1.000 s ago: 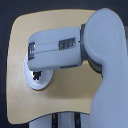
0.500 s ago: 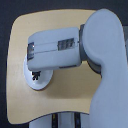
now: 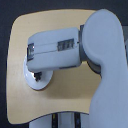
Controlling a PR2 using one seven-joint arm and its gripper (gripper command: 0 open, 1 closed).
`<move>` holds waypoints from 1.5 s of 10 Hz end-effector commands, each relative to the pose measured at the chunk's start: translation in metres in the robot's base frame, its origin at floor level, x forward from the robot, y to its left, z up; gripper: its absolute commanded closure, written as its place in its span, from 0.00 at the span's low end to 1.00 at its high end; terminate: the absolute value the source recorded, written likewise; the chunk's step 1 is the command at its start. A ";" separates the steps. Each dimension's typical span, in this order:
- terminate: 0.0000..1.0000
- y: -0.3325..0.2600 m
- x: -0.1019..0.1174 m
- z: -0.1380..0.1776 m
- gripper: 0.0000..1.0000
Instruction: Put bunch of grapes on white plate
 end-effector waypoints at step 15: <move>0.00 -0.017 0.022 0.128 0.00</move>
